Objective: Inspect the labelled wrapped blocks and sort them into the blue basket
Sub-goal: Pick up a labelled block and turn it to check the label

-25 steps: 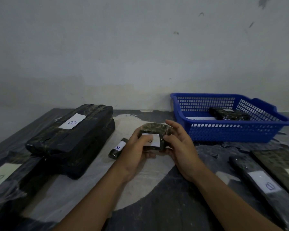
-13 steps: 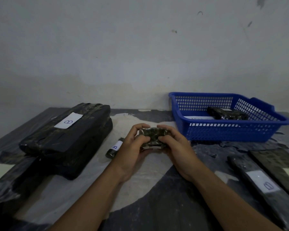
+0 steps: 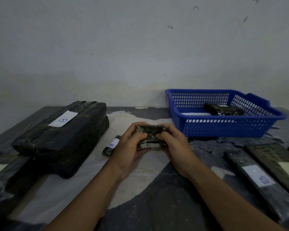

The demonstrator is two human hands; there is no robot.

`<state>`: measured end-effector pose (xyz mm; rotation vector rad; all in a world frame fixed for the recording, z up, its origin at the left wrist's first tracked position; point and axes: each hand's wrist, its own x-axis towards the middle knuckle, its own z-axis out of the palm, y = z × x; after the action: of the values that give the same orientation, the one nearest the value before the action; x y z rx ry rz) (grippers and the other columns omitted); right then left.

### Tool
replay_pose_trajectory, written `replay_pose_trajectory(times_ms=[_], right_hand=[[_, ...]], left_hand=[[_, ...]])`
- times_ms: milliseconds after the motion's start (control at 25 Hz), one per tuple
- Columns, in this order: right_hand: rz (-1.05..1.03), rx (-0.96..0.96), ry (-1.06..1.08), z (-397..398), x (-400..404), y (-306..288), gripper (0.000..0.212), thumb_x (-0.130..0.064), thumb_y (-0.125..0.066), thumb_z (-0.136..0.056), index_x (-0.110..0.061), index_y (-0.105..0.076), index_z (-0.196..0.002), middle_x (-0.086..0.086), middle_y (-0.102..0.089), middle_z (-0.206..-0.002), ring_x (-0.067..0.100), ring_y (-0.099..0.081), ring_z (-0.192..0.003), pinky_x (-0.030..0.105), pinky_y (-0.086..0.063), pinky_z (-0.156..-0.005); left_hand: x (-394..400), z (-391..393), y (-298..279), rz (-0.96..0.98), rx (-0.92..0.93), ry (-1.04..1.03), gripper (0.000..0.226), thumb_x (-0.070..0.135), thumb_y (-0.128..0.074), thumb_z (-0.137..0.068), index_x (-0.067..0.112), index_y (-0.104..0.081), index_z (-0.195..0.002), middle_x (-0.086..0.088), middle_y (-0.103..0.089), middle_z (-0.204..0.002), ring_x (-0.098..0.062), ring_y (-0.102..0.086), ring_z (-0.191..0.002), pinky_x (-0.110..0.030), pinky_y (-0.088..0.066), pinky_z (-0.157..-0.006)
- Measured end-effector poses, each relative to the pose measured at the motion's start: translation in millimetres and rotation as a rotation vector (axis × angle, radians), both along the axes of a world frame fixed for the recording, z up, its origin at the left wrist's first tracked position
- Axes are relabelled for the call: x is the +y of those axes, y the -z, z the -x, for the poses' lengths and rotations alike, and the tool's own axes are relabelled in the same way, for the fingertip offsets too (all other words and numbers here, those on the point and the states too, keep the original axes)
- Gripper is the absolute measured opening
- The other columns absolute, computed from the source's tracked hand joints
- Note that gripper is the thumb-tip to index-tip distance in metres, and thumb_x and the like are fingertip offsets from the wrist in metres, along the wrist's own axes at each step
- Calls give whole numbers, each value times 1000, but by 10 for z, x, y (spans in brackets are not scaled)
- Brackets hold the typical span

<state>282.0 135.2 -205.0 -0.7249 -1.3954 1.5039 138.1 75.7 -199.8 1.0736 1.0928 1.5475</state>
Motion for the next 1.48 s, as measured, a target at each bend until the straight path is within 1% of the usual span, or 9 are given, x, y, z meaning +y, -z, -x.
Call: replay_pose_trajectory(times_ms=[160, 360, 480, 640, 760, 840, 1000, 1200, 1480], right_hand=[[-2, -20, -21, -7, -18, -27, 20, 1, -58, -97, -12, -71, -105, 24, -71, -114, 27, -69, -100, 39, -58, -91], [-48, -85, 43, -6, -29, -27, 18, 1, -58, -96, -11, -71, -100, 24, -71, -109, 31, -69, -99, 49, -56, -95], [-47, -92, 48, 10, -24, -23, 19, 0, -58, -97, -13, -71, -105, 16, -74, -108, 25, -70, -99, 39, -59, -87], [129, 97, -46, -11, -2, -60, 27, -22, -56, -103, -15, -64, -127, 14, -68, -125, 29, -69, -112, 43, -59, -94], [236, 120, -116, -50, -18, -104, 27, -28, -52, -104, -16, -65, -124, 16, -66, -125, 32, -72, -98, 36, -62, -75], [231, 122, -122, -58, -2, -94, 26, -15, -53, -104, -14, -64, -127, 20, -64, -129, 34, -73, -99, 35, -63, -71], [192, 157, -100, -48, 24, -38, 36, 2, -50, -100, -12, -63, -130, 20, -59, -137, 37, -66, -118, 45, -62, -87], [199, 112, -109, -29, 31, -37, 33, 1, -52, -101, -10, -64, -130, 23, -63, -133, 37, -66, -119, 56, -56, -99], [136, 47, -79, -23, 6, -40, 28, -2, -53, -102, -13, -71, -121, 18, -71, -121, 32, -71, -112, 48, -61, -94]], left_hand=[[-14, -10, 2, -8, 65, -32, 28, 1, -47, -102, 18, -67, -112, -17, -71, -114, -35, -69, -112, -51, -57, -99], [-2, -8, 23, -1, 202, -82, 33, 5, -49, -103, 31, -69, -106, -10, -72, -112, -30, -70, -109, -57, -55, -99], [-14, -21, 24, -39, 212, -107, 32, 3, -50, -102, 30, -68, -107, -9, -71, -113, -29, -69, -109, -52, -57, -98], [-34, -38, 6, -103, 192, -109, 35, -2, -52, -101, 28, -66, -111, 16, -70, -114, -6, -66, -112, -31, -55, -99], [-23, -24, 19, -113, 288, -106, 44, -7, -52, -98, 33, -66, -109, 27, -55, -136, 14, -50, -125, -21, -46, -109], [-5, -12, 51, -137, 268, -103, 49, -2, -55, -92, 39, -63, -118, 12, -55, -140, -3, -55, -128, -31, -50, -108], [28, 4, 51, -31, -109, -9, 43, 21, -60, -94, 36, -55, -134, -12, -61, -135, -32, -65, -120, -50, -56, -100], [38, -16, 31, 15, -24, -62, 25, 12, -51, -104, 19, -61, -126, -17, -66, -124, -32, -70, -111, -48, -60, -93], [47, 13, 79, -11, 152, -116, 19, 15, -59, -100, 20, -60, -118, -21, -67, -117, -40, -65, -114, -60, -52, -100]])
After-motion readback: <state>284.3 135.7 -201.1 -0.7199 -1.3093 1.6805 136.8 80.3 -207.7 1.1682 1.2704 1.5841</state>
